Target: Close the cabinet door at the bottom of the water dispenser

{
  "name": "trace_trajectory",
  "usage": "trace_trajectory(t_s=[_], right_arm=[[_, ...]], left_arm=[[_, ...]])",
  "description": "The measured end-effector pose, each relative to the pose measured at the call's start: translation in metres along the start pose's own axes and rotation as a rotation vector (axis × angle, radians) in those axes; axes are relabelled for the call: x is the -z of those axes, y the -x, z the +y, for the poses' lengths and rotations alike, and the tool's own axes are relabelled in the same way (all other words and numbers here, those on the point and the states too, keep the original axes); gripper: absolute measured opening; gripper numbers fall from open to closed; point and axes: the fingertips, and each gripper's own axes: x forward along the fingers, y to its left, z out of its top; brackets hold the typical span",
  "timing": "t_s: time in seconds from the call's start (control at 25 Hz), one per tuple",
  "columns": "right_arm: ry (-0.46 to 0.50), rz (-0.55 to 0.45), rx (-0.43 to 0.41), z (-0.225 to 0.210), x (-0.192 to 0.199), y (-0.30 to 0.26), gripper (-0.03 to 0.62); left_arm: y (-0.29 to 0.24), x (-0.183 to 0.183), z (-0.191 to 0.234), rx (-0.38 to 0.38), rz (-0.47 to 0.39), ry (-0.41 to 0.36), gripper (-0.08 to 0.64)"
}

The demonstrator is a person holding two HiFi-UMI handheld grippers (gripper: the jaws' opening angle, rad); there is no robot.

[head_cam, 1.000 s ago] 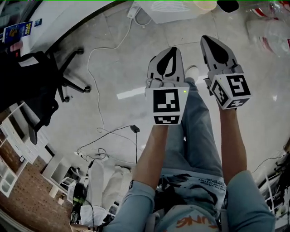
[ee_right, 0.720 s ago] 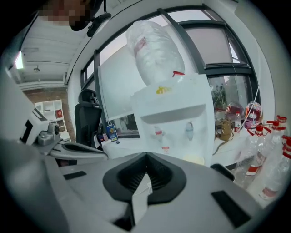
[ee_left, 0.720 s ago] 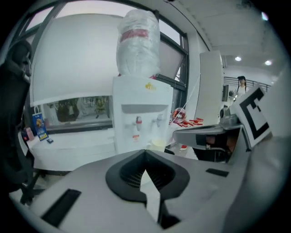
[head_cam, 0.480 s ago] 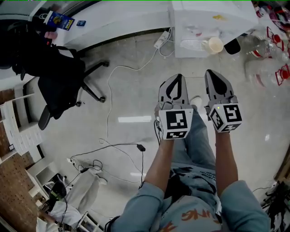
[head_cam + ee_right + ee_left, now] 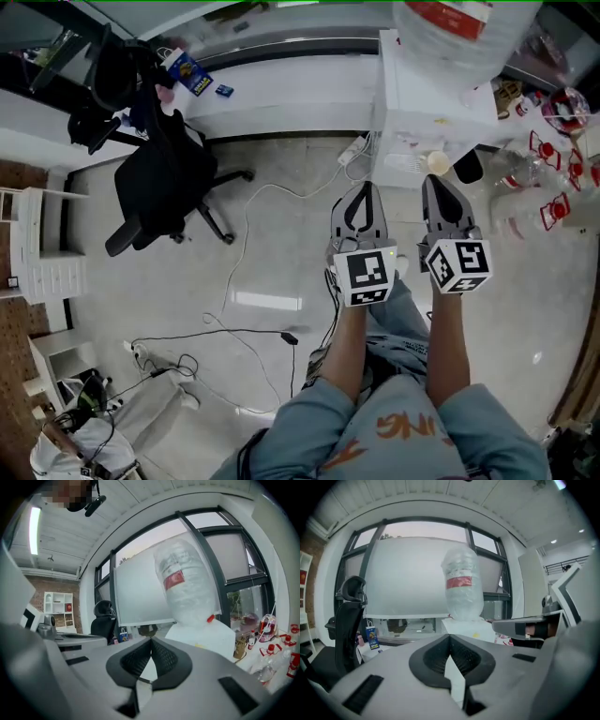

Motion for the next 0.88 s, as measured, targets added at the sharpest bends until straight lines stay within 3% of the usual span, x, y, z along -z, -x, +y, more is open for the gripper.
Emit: trace_trajectory(t_s=[0.12, 0.28, 0.52, 0.88], right_arm=[[0.03, -0.043, 0.001, 0.012, -0.035, 0.008, 0.029], [0.073, -0.042, 0.004, 0.023, -0.042, 0.018, 0.029], [0.2, -0.103, -0.036, 0.045, -0.079, 0.02, 0.029], [0.247, -0.096, -0.045, 0.051, -0.093, 0.016, 0.029]], left_arm=[[0.013, -0.041, 0.008, -0.01, -0.075, -0.009, 0.011], [0.027, -0.056, 0.004, 0.015, -0.103, -0.157, 0.011], [0.039, -0.091, 0.027, -0.025, -0.189, -0.118, 0.011], [0.041, -0.109, 0.04, -0.036, -0.215, -0.103, 0.011]])
